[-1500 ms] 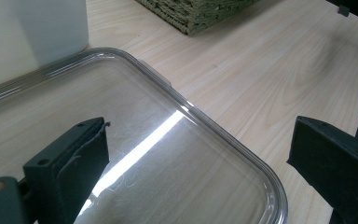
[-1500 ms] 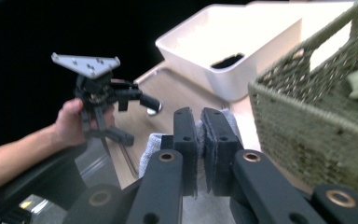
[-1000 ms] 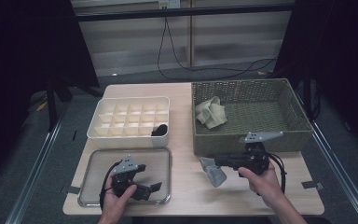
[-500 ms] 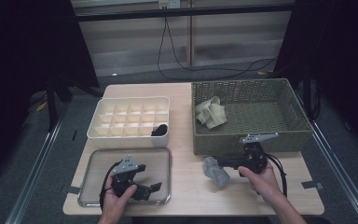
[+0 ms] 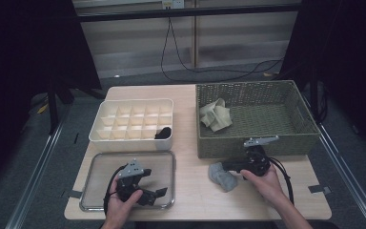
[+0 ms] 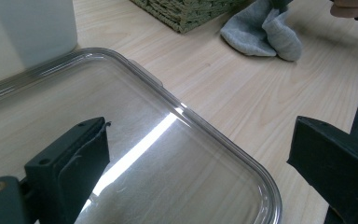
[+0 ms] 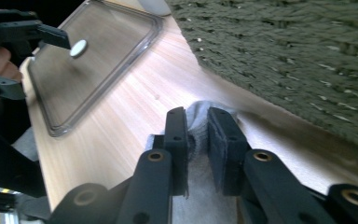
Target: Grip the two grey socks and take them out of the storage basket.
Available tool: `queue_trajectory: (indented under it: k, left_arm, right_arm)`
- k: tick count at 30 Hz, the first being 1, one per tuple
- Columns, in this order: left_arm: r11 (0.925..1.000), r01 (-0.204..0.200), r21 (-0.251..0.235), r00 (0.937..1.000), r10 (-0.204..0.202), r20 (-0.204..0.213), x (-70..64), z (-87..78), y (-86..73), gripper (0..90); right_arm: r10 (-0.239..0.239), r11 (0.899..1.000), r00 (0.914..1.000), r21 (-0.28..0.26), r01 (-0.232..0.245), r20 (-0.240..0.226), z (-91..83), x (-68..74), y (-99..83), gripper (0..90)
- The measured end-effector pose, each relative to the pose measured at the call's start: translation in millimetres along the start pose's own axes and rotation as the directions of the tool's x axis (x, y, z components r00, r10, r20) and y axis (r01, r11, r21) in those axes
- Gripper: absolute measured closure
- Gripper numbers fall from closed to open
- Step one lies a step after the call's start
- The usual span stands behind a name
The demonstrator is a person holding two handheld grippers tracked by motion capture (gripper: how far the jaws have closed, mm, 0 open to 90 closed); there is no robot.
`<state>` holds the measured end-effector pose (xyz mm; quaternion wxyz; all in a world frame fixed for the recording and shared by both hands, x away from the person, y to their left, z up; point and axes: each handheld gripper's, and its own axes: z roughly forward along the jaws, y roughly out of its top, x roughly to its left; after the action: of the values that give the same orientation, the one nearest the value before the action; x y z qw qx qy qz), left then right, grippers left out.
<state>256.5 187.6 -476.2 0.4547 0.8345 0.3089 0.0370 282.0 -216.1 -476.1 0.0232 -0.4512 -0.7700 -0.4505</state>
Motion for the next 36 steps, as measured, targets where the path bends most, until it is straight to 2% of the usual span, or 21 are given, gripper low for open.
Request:
queue_trajectory:
  k: [5,6,12,14,19,20,25,27,28,31,33,36]
  left_arm:
    - [1.0,-0.004,-0.003,1.0,0.004,0.002,-1.2,1.1,0.4,4.8]
    - [1.0,-0.007,-0.001,1.0,0.007,0.005,-2.0,1.4,0.5,4.8]
    - [1.0,-0.009,0.002,0.9999,0.009,0.008,-3.3,2.0,0.9,4.9]
    - [1.0,-0.007,0.001,0.9999,0.007,0.014,-3.6,2.6,0.8,4.9]
    - [1.0,-0.007,0.001,0.9999,0.007,0.012,-4.8,3.2,1.2,5.2]
    - [1.0,-0.009,0.0,0.9999,0.009,0.013,-5.6,3.4,1.2,5.3]
    - [0.9997,-0.021,-0.01,0.9994,0.022,0.029,-7.2,4.2,2.4,5.4]
    - [0.9995,-0.029,-0.015,0.9991,0.03,0.031,-8.7,5.0,3.8,5.8]
    - [0.9992,-0.036,-0.014,0.9988,0.037,0.032,-10.9,6.7,4.9,6.4]
    - [0.9993,-0.038,-0.006,0.9985,0.038,0.038,-11.5,8.0,5.2,8.6]
    - [0.9992,-0.04,-0.001,0.9985,0.04,0.036,-11.9,9.1,5.2,9.5]
    - [0.9992,-0.04,0.0,0.9986,0.04,0.035,-12.2,9.0,5.4,11.8]
  right_arm:
    - [-0.004,1.0,0.9999,-0.008,0.004,0.016,-3.4,-0.5,0.4,73.9]
    - [0.0,1.0,0.9996,-0.015,0.0,0.027,-6.3,-0.4,0.4,71.2]
    - [0.001,0.999,0.9992,-0.033,0.001,0.041,-16.6,3.4,-2.4,68.2]
    - [-0.008,0.999,0.9984,-0.033,0.01,0.056,-19.8,7.3,-4.5,68.3]
    - [-0.023,0.999,0.9987,-0.032,0.024,0.046,-22.3,14.3,-7.0,70.9]
    - [-0.032,0.999,0.9989,-0.028,0.033,0.035,-21.9,17.4,-7.6,74.3]
    - [-0.038,0.999,0.9991,-0.006,0.038,0.021,-16.6,19.2,-9.3,75.3]
    - [-0.04,0.999,0.9989,0.015,0.039,0.026,-11.1,18.1,-10.6,75.7]
    - [-0.047,0.998,0.998,0.033,0.046,0.043,-5.6,16.2,-11.2,75.7]
    - [-0.045,0.998,0.9974,0.046,0.043,0.056,-0.9,13.2,-11.8,75.6]
    - [-0.052,0.996,0.9953,0.073,0.047,0.082,6.6,9.9,-13.8,75.6]
    - [-0.04,0.995,0.9961,0.095,0.032,0.079,13.5,7.9,-16.7,75.6]
